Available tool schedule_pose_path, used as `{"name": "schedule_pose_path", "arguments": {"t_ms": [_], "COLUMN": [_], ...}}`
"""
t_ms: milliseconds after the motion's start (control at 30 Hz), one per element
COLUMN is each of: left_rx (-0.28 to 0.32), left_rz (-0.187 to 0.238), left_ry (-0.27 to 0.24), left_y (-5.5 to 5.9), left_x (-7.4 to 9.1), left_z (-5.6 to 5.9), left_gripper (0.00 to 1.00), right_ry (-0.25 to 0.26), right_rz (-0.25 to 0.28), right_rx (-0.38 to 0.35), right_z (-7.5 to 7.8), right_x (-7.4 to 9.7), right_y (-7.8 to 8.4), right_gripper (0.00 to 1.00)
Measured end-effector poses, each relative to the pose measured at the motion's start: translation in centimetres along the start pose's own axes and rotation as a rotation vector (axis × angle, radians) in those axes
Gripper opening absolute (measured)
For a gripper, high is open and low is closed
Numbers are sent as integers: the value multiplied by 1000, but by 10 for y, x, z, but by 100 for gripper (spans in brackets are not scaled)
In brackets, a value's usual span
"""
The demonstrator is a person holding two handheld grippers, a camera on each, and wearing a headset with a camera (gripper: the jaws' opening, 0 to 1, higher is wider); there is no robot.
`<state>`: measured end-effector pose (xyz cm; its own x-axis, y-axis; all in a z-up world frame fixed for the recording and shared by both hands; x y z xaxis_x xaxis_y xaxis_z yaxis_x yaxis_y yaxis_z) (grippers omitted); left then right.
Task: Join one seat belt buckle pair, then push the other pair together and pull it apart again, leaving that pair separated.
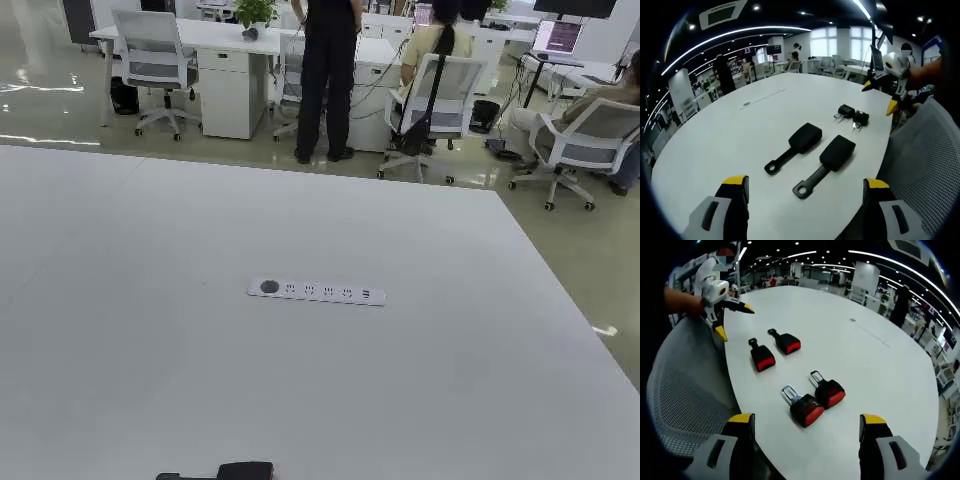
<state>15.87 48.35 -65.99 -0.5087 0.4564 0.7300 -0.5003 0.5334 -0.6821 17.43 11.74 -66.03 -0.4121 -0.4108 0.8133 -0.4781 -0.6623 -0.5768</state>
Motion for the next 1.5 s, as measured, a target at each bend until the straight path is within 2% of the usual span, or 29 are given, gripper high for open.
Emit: {"name": "schedule_pose_path", "arguments": {"t_ms": [100, 167, 433, 667, 833, 1100, 1500], "left_rx": [-1, -3, -3, -23, -29, -32, -30], "left_rz": [0, 0, 1, -8, -10, -4, 1], "left_ry": [0, 0, -5, 4, 5, -3, -9], "left_y": [0, -1, -2, -1, -1, -1, -2], "left_x": [0, 0, 1, 0, 0, 1, 1], "left_z": [1, 1, 2, 5, 5, 4, 3], "left_gripper": [96, 96, 96, 97, 97, 96, 96], "right_ry": [5, 32, 21, 40, 73, 61, 44], "right_rz": [3, 13, 8, 24, 15, 6, 11], "right_rx": [4, 7, -1, -35, -35, -57, -55], "right_z": [-2, 0, -1, 5, 7, 2, -2], "right_x": [1, 1, 3, 7, 7, 10, 13], "right_y": [-1, -2, -1, 0, 4, 10, 7], "right_gripper": [94, 99, 99, 99, 98, 96, 93]}}
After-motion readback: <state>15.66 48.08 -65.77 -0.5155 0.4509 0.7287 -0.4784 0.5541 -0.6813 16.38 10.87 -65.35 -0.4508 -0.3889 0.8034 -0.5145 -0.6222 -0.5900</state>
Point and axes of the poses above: the centre of the closed fingertips' face, and the gripper's own axes: x roughly backward along the fingers, z roughly to its right, y roughly out of its underside, the point moved 8 cm from there along x, roughly backward along the fingers, and after that the axes turned 6 degrees about -z, right-handed, at the moved point
